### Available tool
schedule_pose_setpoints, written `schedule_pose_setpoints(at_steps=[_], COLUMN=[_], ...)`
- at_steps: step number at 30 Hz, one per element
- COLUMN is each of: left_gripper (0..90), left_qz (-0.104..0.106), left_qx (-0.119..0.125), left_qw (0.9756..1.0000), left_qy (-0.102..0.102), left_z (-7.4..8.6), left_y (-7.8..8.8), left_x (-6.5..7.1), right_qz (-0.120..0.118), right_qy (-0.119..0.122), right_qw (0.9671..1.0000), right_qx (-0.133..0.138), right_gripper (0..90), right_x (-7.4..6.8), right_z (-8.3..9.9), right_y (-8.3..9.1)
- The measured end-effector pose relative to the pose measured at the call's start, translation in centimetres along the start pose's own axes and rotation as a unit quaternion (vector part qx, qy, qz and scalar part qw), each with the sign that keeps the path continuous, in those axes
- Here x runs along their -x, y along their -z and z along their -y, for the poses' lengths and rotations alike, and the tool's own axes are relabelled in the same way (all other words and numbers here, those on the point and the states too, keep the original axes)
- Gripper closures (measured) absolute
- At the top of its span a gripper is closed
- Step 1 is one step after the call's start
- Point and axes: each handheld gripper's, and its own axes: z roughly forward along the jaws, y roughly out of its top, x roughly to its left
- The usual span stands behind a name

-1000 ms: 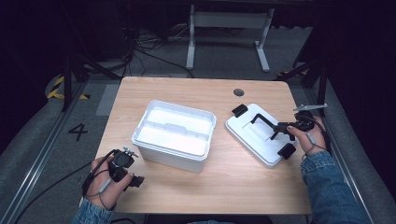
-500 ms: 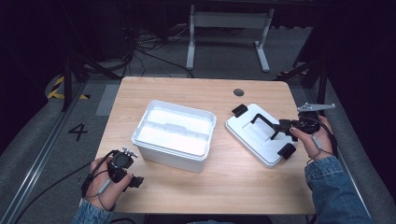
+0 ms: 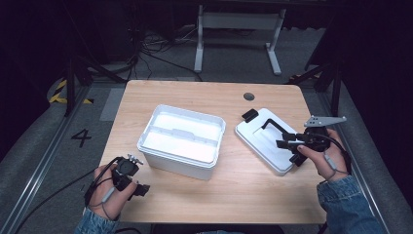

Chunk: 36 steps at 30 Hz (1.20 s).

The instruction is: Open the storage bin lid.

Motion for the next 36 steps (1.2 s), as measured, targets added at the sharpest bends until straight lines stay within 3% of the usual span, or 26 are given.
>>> schedule_pose_setpoints(at_steps=[16, 27, 36], left_gripper=[19.0, 19.0, 19.0], left_qz=[0.001, 0.001, 0.003], left_qx=[-0.001, -0.001, 0.002], left_qw=[1.0, 1.0, 1.0], left_qy=[-0.001, -0.005, -0.003], left_z=[-0.1, -0.2, -0.2], left_y=[0.0, -0.1, 0.0], left_x=[0.1, 0.1, 0.0], right_qz=[-0.041, -0.06, -0.064], right_qy=[0.023, 0.035, 0.03], right_qw=[0.9986, 0.9967, 0.9957], right_qx=[-0.023, -0.043, -0.06], right_gripper=[52.8, 51.9, 49.7], right_x=[-4.0, -5.3, -5.4], right_z=[1.2, 2.1, 2.8], right_y=[-0.6, -2.5, -3.6])
